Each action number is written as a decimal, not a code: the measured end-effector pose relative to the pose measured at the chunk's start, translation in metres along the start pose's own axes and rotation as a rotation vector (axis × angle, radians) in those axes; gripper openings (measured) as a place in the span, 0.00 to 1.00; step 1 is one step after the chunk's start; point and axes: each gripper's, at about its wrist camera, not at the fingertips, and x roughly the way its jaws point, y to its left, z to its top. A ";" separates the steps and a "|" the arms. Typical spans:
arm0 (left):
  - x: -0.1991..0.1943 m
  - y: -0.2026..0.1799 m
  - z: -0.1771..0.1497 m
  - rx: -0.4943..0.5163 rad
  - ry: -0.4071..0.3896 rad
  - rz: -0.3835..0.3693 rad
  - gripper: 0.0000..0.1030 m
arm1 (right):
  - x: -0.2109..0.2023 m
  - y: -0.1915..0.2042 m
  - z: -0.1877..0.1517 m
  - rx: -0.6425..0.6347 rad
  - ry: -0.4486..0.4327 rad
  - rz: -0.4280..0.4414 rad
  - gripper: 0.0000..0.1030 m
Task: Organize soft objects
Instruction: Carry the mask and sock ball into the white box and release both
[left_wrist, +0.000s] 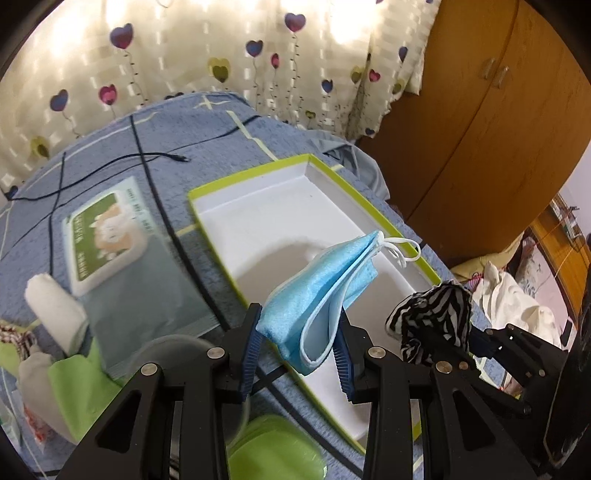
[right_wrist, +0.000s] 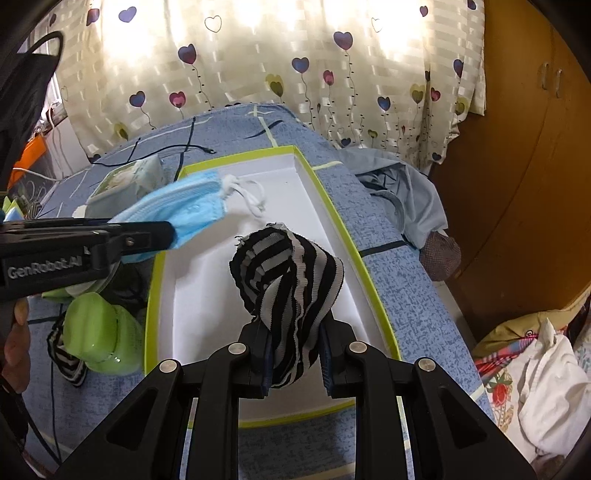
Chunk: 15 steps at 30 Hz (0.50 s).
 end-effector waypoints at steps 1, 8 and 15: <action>0.003 -0.002 0.000 0.004 0.005 0.002 0.33 | 0.001 0.000 0.000 -0.001 0.007 0.001 0.20; 0.016 -0.007 0.002 0.004 0.032 -0.025 0.35 | 0.005 -0.002 -0.004 0.005 0.023 -0.032 0.20; 0.021 -0.007 0.002 0.001 0.045 -0.026 0.41 | 0.004 -0.004 -0.006 0.008 0.014 -0.029 0.33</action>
